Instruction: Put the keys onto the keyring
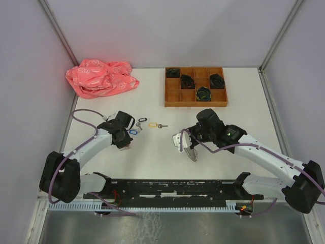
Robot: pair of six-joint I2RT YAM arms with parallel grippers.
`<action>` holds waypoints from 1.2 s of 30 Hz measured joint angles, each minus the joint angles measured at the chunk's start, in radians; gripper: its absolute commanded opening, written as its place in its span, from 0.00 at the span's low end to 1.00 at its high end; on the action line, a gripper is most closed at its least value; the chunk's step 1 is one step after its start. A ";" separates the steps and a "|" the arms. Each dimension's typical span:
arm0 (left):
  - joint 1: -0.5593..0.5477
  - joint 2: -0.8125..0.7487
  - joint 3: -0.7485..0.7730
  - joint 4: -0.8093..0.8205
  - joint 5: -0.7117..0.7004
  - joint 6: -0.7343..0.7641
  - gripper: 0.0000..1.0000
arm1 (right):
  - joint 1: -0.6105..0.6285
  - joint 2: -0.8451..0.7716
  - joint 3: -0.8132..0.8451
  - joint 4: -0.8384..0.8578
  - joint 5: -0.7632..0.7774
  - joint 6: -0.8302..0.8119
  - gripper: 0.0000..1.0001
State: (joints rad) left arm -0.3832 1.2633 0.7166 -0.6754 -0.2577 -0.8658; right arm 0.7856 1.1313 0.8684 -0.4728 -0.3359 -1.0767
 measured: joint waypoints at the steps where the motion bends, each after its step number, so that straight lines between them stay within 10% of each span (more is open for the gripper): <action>1: -0.007 0.003 -0.004 0.002 0.003 -0.021 0.03 | 0.000 0.000 0.000 -0.001 0.000 0.000 0.01; 11: -0.212 0.082 -0.013 0.140 0.036 -0.261 0.05 | 0.005 -0.001 0.000 -0.014 0.000 0.006 0.01; 20: -0.237 0.195 0.008 0.280 0.096 -0.367 0.27 | 0.006 -0.001 0.000 -0.019 0.000 0.006 0.01; 36: -0.200 0.115 0.066 0.252 0.130 -0.179 0.40 | 0.011 -0.001 0.000 -0.030 0.000 0.007 0.01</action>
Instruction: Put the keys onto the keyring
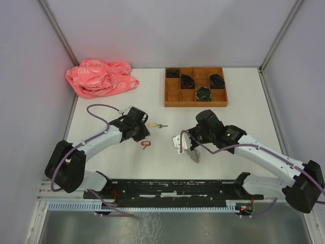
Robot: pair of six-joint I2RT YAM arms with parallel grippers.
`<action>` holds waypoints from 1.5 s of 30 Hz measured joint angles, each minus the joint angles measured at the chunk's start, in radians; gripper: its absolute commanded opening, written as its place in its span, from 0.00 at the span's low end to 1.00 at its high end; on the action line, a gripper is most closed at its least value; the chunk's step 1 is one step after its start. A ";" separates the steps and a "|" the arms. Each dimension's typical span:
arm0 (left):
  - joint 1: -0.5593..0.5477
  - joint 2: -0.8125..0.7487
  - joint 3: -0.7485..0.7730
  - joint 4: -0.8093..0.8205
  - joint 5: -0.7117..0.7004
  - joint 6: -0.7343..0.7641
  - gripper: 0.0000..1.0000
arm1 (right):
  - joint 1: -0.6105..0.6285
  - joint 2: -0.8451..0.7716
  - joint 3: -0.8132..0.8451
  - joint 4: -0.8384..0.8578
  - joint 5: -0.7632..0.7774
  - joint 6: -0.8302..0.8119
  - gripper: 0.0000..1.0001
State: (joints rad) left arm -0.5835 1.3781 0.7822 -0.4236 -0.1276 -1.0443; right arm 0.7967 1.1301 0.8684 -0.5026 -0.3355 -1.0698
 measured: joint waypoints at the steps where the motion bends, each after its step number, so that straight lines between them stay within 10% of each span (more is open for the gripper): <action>1: 0.018 0.006 0.008 0.000 0.002 0.035 0.39 | 0.000 0.000 0.000 -0.001 0.000 0.000 0.01; 13: 0.100 0.194 0.083 0.033 0.063 0.253 0.24 | 0.002 0.000 0.000 -0.011 0.000 0.000 0.01; 45: -0.027 0.061 -0.159 0.178 0.247 0.095 0.20 | 0.006 0.003 0.000 -0.016 0.000 0.000 0.01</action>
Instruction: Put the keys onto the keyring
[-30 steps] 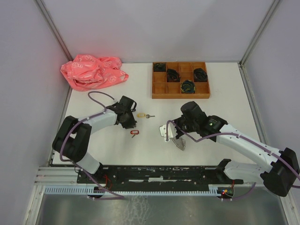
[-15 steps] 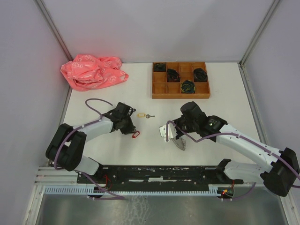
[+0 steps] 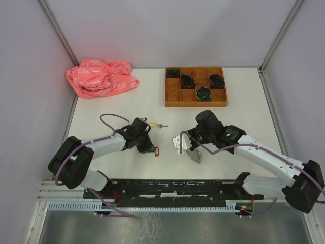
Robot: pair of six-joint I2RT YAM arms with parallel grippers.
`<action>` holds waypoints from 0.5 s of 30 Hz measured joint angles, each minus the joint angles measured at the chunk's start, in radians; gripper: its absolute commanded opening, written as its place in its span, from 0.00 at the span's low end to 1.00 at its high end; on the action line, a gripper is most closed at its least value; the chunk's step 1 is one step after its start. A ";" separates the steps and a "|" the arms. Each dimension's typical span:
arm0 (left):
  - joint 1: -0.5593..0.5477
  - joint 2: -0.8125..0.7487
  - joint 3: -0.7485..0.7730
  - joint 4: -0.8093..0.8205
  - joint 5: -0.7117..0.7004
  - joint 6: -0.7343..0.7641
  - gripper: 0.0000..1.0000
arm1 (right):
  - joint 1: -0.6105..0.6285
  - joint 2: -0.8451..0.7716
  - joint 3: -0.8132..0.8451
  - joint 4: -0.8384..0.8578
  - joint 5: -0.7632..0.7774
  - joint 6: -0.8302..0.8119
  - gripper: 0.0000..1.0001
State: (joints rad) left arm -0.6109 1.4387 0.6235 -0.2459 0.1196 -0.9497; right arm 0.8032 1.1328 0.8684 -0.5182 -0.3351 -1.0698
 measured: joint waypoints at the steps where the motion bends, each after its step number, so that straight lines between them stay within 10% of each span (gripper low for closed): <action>1: -0.011 0.000 -0.002 0.005 0.003 -0.012 0.21 | 0.000 0.001 0.000 0.000 0.000 0.000 0.01; 15: -0.054 -0.129 -0.006 -0.033 -0.121 0.179 0.37 | 0.000 0.001 0.000 -0.008 0.000 0.000 0.01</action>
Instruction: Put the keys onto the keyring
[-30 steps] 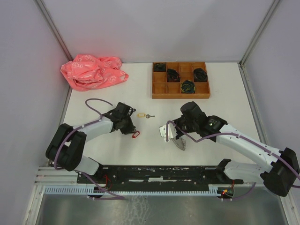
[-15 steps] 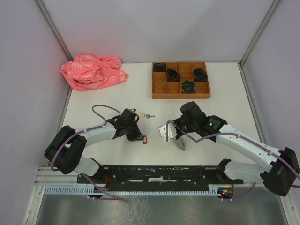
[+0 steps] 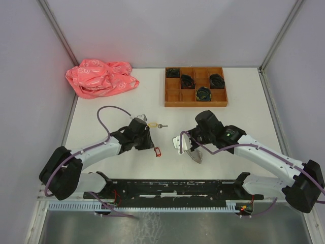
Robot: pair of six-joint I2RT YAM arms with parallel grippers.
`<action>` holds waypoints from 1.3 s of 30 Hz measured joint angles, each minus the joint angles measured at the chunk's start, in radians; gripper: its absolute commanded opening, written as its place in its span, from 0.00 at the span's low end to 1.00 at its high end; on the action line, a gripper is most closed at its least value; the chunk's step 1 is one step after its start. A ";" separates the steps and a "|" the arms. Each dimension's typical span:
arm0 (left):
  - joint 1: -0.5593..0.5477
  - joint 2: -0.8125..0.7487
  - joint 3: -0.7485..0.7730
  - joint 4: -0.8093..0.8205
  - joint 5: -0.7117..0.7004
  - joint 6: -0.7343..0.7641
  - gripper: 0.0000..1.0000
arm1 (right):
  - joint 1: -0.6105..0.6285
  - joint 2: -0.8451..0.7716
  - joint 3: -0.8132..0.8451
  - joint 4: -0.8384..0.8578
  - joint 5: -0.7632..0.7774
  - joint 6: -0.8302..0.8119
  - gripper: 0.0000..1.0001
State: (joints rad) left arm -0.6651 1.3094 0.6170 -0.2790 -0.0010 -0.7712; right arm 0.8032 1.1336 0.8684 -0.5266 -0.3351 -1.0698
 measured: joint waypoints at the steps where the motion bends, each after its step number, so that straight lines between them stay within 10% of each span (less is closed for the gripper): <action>1: 0.000 -0.010 -0.005 0.019 0.002 0.035 0.37 | 0.000 0.000 0.000 -0.001 0.000 0.000 0.01; 22: 0.000 -0.174 -0.487 0.875 0.171 0.552 0.43 | 0.007 0.000 0.000 -0.013 -0.001 0.003 0.01; 39: 0.000 -0.014 -0.493 1.069 0.248 0.735 0.36 | 0.009 0.000 0.000 -0.014 -0.002 0.003 0.01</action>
State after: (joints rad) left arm -0.6655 1.2949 0.1242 0.7895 0.2470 -0.0357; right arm 0.8120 1.1336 0.8684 -0.5407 -0.3367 -1.0664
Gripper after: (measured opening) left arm 0.375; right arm 0.015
